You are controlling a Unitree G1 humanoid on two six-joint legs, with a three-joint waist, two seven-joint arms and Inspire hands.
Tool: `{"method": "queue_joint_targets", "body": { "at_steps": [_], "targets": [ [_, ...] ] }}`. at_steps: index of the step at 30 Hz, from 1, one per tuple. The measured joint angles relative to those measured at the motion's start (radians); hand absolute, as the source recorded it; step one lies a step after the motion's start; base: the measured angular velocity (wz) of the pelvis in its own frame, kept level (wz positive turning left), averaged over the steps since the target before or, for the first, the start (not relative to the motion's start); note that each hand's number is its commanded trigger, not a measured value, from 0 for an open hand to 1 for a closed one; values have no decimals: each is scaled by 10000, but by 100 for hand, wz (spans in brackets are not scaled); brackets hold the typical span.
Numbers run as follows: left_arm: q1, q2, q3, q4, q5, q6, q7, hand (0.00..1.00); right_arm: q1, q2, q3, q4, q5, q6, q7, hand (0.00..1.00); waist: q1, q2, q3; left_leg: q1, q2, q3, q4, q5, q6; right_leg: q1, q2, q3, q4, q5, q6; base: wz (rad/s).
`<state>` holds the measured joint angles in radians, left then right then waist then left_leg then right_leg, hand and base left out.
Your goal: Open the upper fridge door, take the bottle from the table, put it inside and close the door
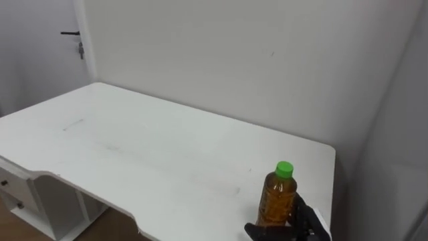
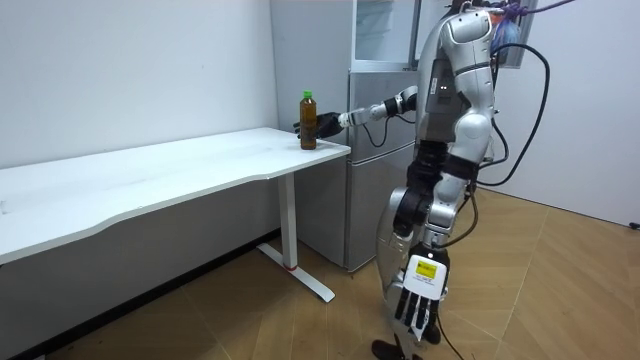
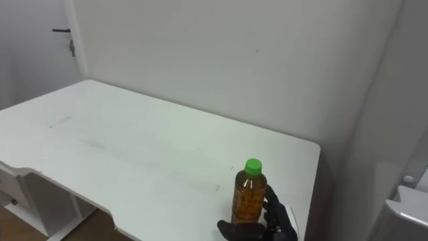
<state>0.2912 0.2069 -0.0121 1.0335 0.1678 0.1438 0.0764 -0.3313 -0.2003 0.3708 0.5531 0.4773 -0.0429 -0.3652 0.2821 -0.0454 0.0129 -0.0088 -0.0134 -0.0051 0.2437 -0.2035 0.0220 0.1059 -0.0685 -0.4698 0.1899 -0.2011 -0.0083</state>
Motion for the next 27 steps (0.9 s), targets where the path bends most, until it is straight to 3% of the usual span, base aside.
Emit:
{"method": "queue_joint_targets", "body": {
  "at_steps": [10, 20, 27],
  "targets": [
    [-12, 96, -404, -339, -273, -216, -48, 0, -333, -213, -28, 323, -15, -159, -501, 0, -60, 13, 2, -607, -2, -68, 325, 18, 28, -481, -44, -59, 196, 19, -32, 4],
    [-157, 93, -543, -316, -394, -428, -40, 0, -371, -397, -437, 386, 125, -608, -939, 0, -57, 29, 36, -1210, -19, -82, 666, -1, 82, -900, -112, -177, 355, 18, -28, 6],
    [-362, 67, -669, -308, -475, -481, -15, 0, -1284, -410, -1207, 1716, 306, -778, -976, 0, -58, 133, 89, -1545, -4, -39, 789, 29, 114, -1166, -130, -243, 437, 15, -29, 5]
  ]
}}
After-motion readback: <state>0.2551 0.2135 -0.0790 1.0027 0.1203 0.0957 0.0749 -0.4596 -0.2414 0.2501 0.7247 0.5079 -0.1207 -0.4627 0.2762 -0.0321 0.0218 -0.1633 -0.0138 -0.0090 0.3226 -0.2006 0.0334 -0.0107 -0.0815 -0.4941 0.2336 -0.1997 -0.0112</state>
